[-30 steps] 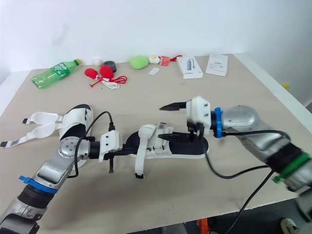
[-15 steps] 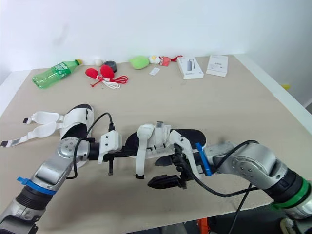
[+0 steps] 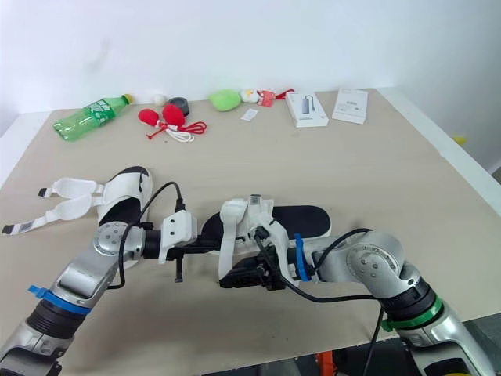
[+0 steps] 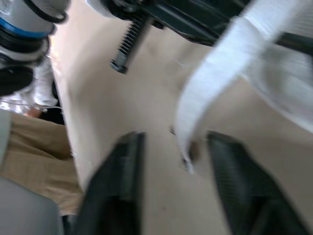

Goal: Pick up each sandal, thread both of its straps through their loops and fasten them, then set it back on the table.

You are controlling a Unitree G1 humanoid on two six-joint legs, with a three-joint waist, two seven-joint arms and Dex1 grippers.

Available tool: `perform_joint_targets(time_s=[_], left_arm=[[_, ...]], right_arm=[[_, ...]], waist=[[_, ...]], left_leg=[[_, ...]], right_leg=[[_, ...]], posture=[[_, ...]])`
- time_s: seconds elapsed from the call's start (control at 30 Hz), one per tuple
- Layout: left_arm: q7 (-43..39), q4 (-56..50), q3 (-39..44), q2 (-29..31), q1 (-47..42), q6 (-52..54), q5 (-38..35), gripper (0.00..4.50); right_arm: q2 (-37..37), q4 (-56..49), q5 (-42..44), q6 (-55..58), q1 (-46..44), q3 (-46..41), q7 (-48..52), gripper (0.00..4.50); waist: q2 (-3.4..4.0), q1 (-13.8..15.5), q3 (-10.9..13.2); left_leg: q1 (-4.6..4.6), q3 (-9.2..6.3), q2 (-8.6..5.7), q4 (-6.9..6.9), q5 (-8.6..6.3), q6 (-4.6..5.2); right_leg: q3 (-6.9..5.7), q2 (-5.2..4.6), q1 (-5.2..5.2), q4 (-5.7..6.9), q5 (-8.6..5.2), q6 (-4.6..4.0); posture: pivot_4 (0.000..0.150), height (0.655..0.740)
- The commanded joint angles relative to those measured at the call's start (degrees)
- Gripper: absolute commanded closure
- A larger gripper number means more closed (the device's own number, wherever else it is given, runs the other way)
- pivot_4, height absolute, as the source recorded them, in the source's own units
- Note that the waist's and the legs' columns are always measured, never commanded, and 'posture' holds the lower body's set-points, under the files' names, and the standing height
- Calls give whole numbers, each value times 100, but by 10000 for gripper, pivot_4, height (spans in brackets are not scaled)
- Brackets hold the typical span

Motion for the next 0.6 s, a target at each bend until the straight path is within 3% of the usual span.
perform_joint_targets(time_s=[0.03,0.07,0.4,0.6], left_arm=[[13,-42,-75,-37,-21,-3,33,45000],[18,-33,-78,-44,-29,-4,36,45000],[6,44,-44,-51,-78,-38,74,45000],[-24,116,-39,-39,-121,-91,103,45000]], right_arm=[[212,25,-3,200,-8,-231,-168,40923],[288,61,-22,247,-4,-262,-214,44184],[674,392,171,766,-140,-827,-340,44184],[366,972,540,1302,-1324,-1324,201,44184]], waist=[[0,-1,0],[0,-2,0],[-3,-8,-2],[-3,-12,-2]], left_leg=[[0,0,-1,0,0,0],[-1,1,-2,0,0,0],[-4,1,-6,1,0,0],[-4,6,-8,4,5,7]], right_leg=[[0,0,0,0,0,0],[0,0,0,0,0,1],[1,-1,0,-4,3,6],[9,0,-2,-4,12,13]], posture=[[1500,7400],[1500,7400],[1500,7400],[1500,7400]])
